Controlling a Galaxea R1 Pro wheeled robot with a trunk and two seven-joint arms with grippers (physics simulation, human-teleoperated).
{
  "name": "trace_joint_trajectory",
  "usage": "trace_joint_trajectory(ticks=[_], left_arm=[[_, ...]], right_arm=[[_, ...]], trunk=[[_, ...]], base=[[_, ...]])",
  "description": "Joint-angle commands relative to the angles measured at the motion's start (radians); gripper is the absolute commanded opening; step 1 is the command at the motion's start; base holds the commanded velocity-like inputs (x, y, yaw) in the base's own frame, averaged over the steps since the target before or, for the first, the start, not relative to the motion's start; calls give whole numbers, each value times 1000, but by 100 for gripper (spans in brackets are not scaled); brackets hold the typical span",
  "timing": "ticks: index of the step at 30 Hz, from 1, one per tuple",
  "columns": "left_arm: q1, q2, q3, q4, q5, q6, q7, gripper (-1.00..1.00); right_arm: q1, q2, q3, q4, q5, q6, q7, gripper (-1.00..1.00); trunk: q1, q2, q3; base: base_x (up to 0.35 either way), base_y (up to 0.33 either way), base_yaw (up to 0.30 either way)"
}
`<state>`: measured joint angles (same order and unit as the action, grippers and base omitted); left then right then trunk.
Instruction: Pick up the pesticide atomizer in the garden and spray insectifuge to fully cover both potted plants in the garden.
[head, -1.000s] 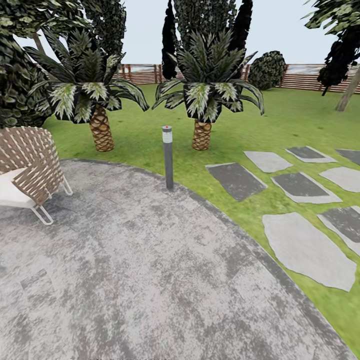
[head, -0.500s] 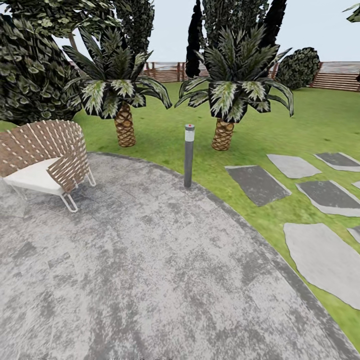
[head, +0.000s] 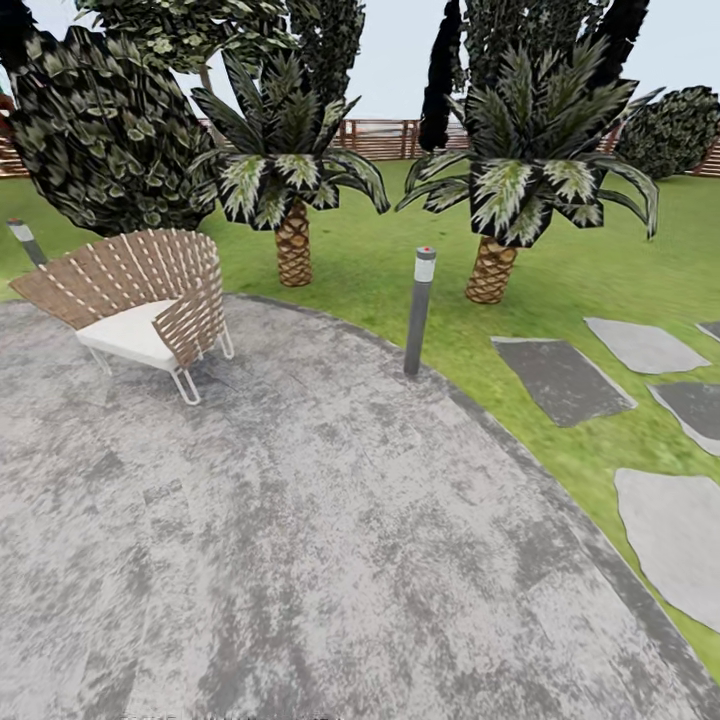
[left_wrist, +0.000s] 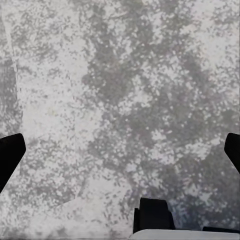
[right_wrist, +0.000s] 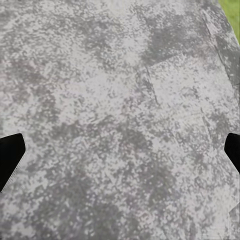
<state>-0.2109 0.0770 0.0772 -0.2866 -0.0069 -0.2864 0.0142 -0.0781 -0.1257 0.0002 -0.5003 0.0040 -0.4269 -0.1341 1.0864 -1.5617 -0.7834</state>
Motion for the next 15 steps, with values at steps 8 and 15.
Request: trace_joint_trajectory(ticks=[8, 15], left_arm=[[-1, 0, 3, 1, -3, -4, 0, 100], [-1, 0, 3, 1, -3, -4, 1, 100]], right_arm=[[0, 0, 1, 0, 0, -3, -2, 100], [0, 0, 1, 0, 1, -3, -2, 100]], trunk=[[0, 0, -5], [0, 0, -9]], base=[[0, 0, 257], [0, 0, 269]])
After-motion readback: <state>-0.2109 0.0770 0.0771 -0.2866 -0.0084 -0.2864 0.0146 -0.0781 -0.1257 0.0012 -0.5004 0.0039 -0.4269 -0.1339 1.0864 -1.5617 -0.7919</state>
